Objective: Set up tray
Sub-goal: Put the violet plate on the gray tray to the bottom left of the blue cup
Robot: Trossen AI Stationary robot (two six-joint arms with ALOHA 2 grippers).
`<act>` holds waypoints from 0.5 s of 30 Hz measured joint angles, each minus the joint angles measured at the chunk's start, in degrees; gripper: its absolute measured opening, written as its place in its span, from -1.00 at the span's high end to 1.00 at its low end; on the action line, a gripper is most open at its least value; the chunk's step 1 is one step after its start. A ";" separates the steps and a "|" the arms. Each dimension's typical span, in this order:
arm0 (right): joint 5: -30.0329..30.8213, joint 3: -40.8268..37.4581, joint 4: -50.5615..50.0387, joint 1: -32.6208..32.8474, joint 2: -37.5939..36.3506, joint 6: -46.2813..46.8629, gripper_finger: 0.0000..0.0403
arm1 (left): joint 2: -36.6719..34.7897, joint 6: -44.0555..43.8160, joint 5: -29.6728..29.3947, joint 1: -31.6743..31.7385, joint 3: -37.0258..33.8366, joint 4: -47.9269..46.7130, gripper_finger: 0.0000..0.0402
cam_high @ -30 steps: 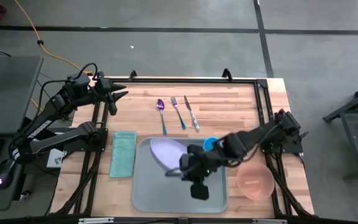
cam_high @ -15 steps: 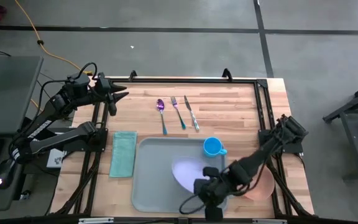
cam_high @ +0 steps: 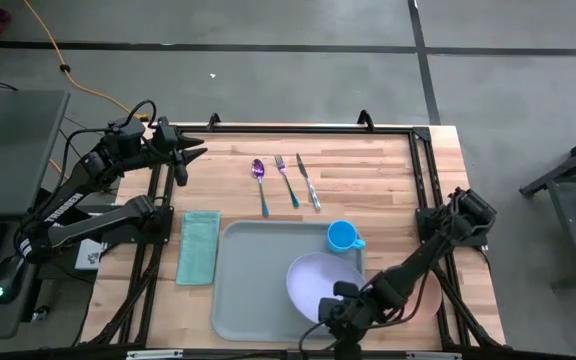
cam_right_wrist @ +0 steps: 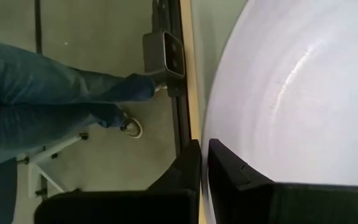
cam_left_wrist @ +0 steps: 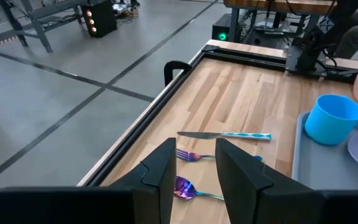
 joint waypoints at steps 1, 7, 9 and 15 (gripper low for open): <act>-0.07 -0.45 0.83 -0.12 0.00 -0.01 1.00 | 0.00 0.00 0.00 0.00 0.00 0.00 0.28; -0.72 -0.60 0.96 -2.15 -0.04 -2.17 1.00 | 0.00 0.02 0.00 0.00 0.00 0.00 0.28; -1.33 -0.60 0.96 -3.01 -0.04 -3.47 1.00 | -0.01 0.04 0.00 0.00 0.00 0.00 0.28; -4.34 -0.60 1.86 -4.97 -0.04 -4.92 1.00 | 0.00 0.07 0.00 0.00 0.00 0.00 0.28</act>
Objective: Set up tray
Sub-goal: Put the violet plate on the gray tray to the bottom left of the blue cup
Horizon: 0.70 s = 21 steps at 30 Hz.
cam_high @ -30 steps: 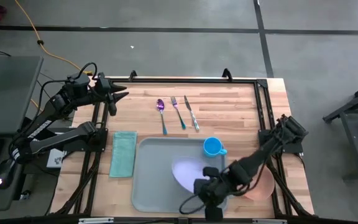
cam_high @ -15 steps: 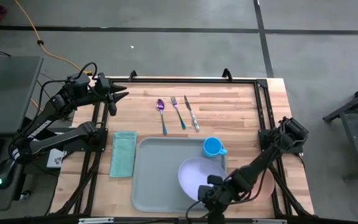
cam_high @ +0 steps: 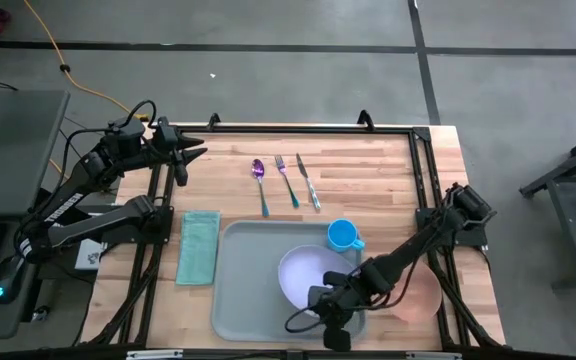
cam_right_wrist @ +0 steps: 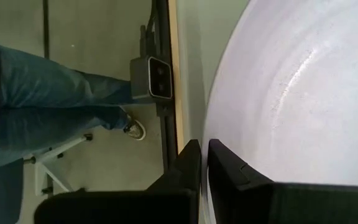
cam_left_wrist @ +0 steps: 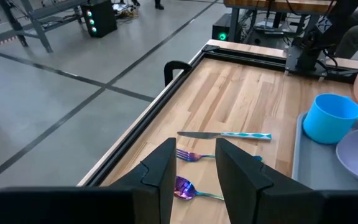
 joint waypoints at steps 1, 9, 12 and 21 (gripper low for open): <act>-0.32 0.00 0.28 -0.03 0.00 -0.02 1.00 | -0.01 0.00 0.00 0.00 0.00 0.00 0.28; 0.22 0.00 0.34 0.08 0.17 -0.18 1.00 | 0.01 0.50 0.00 0.00 0.00 -0.02 0.28; 0.93 0.00 0.06 0.04 0.17 -0.16 1.00 | 0.00 0.52 0.55 0.02 0.00 -0.02 0.28; 0.22 0.00 -1.26 -1.63 0.26 1.92 0.75 | 0.00 0.61 1.92 0.01 0.00 -0.04 0.28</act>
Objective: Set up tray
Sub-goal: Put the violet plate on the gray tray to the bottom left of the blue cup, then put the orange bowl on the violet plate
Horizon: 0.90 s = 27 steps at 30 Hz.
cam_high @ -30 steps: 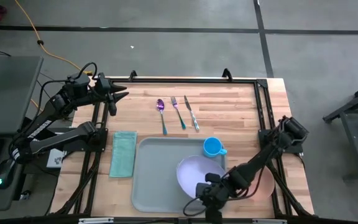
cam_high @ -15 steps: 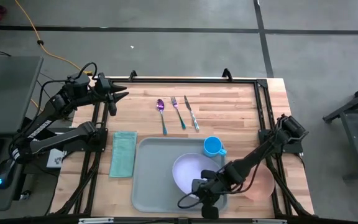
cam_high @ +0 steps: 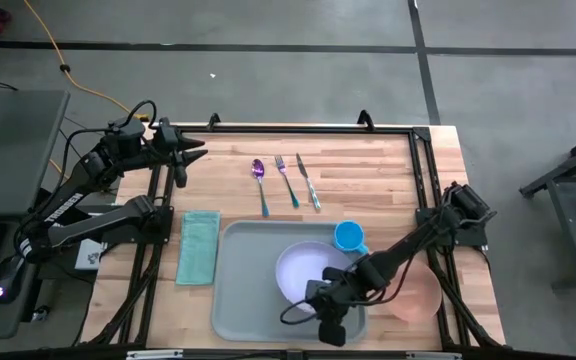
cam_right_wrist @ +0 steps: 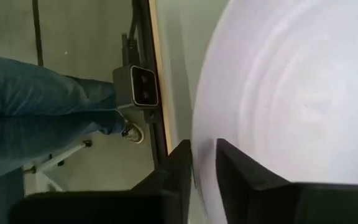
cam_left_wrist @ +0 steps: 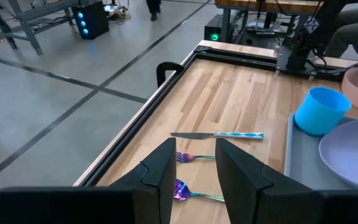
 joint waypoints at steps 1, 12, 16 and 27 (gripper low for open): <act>-0.76 0.00 0.02 -0.12 0.00 0.02 0.71 | 0.00 0.00 0.01 0.00 0.00 -0.01 0.28; -2.55 0.00 -0.20 -0.19 0.00 0.20 0.51 | 0.01 0.13 0.04 0.01 0.00 -0.01 0.28; -3.19 0.00 -1.70 -0.14 0.00 1.57 0.51 | -0.01 0.13 0.05 0.01 0.00 -0.03 0.28; 0.51 0.02 -14.65 2.63 -0.44 14.18 0.51 | -0.01 0.53 0.07 0.01 0.00 -0.26 0.28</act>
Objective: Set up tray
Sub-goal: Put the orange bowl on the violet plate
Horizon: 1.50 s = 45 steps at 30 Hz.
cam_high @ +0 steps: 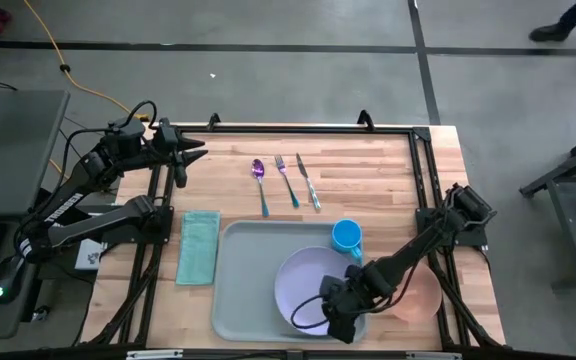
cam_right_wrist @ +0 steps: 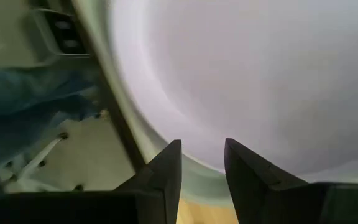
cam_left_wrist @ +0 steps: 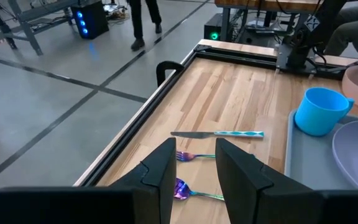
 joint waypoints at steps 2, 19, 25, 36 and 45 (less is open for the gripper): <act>2.18 0.00 -3.36 0.99 -1.02 3.36 0.51 | 0.00 0.49 0.00 -0.02 0.00 -0.29 0.28; 5.91 -5.25 -24.75 11.07 -7.15 32.79 0.51 | 0.00 1.54 -0.02 -0.01 0.00 -3.16 0.28; 2.41 -13.49 -10.97 13.44 -7.28 41.71 0.51 | 0.02 1.54 -0.02 -0.01 0.00 -3.14 0.28; -0.32 -17.68 -7.20 12.96 -7.41 43.32 0.11 | 0.01 1.53 -0.04 0.01 0.00 -3.11 0.28; 2.33 -17.68 -7.63 12.16 -6.56 42.32 -0.03 | 0.02 1.52 -0.20 -0.01 0.00 -3.09 0.28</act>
